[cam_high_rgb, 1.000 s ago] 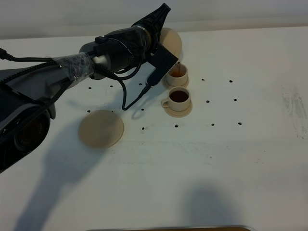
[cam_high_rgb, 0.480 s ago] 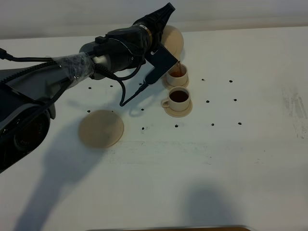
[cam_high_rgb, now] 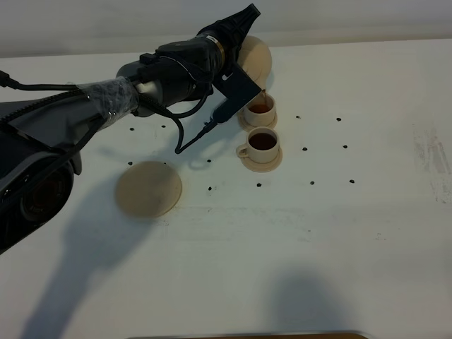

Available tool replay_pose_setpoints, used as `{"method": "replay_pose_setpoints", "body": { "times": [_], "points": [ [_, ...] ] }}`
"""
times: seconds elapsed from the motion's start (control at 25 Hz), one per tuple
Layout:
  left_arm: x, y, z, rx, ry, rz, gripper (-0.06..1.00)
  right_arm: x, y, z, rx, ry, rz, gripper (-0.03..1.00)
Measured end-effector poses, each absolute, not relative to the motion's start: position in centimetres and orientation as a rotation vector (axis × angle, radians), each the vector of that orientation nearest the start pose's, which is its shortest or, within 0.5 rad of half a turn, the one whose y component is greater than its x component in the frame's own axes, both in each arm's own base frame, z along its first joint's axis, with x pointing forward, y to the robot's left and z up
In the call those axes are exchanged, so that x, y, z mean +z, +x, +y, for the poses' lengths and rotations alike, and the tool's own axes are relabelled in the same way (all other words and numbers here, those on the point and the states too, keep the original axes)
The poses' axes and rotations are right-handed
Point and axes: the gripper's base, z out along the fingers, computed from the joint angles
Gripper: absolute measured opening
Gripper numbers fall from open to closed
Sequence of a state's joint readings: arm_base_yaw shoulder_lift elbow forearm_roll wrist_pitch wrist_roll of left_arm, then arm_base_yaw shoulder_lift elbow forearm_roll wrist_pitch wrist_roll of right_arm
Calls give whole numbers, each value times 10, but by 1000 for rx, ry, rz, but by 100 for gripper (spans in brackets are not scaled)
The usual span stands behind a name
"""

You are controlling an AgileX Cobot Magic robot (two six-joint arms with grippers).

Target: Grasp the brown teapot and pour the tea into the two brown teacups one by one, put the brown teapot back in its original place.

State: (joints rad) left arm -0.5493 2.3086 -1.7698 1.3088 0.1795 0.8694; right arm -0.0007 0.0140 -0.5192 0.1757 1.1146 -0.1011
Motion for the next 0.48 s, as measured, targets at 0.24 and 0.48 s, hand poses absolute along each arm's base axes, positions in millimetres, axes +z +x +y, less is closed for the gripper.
{"method": "replay_pose_setpoints", "body": {
  "times": [0.24,0.48],
  "points": [
    [174,462,-264,1122,2206,585,16,279,-8,14,150,-119,2080,22],
    [167,464,-263,1134,2228,575,16,279,-8,14,150,-119,2080,22]
  ]
}}
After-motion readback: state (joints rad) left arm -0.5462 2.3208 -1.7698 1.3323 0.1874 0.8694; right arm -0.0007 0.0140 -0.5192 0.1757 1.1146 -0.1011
